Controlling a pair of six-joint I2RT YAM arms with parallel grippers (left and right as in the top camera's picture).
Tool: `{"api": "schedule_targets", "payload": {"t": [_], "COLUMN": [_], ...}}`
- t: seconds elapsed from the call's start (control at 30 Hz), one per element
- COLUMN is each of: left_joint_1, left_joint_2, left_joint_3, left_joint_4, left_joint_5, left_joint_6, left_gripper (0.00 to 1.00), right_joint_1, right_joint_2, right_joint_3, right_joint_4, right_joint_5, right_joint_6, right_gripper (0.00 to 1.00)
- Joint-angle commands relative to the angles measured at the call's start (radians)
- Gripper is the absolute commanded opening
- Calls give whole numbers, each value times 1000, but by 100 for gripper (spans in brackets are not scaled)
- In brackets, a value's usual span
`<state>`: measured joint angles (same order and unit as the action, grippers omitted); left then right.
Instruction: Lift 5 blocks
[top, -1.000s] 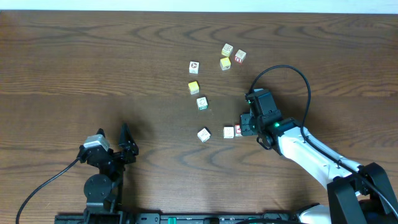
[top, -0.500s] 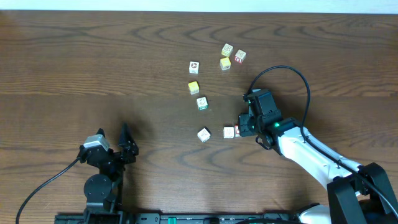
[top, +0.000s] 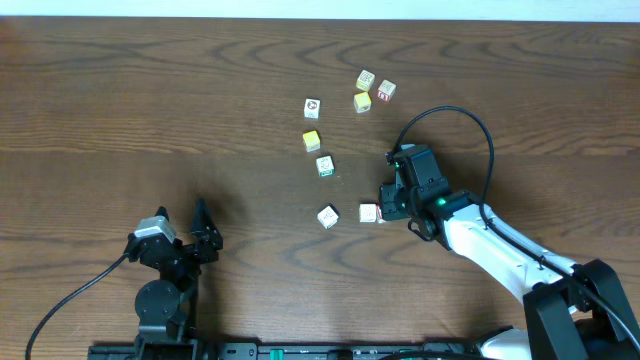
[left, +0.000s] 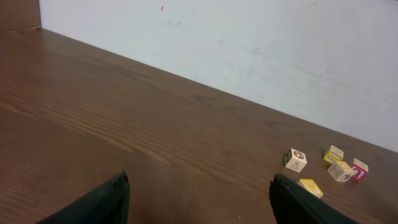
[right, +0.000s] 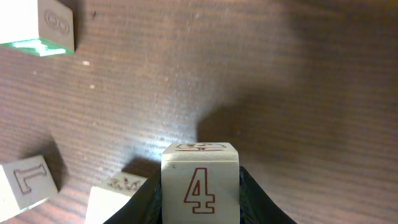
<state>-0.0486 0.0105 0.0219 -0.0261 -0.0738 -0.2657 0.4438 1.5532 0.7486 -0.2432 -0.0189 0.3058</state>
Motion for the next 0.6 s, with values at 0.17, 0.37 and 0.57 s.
{"api": "schedule_targets", "payload": {"t": [0.17, 0.37, 0.57], "left_joint_1": [2, 2, 2], "left_joint_2": [-5, -5, -5], "left_joint_3": [-18, -18, -18], "left_joint_4": [-40, -40, -40], "left_joint_5": [-13, -13, -13], "left_joint_6": [-2, -2, -2], "left_gripper": [72, 72, 73], "right_joint_1": [-10, -31, -31], "right_joint_2": [12, 12, 12], "right_joint_3": [-5, -5, -6], "right_joint_4": [-11, -103, -146], "right_joint_5": [130, 106, 51], "right_joint_6": [15, 94, 118], "right_gripper": [18, 8, 5]}}
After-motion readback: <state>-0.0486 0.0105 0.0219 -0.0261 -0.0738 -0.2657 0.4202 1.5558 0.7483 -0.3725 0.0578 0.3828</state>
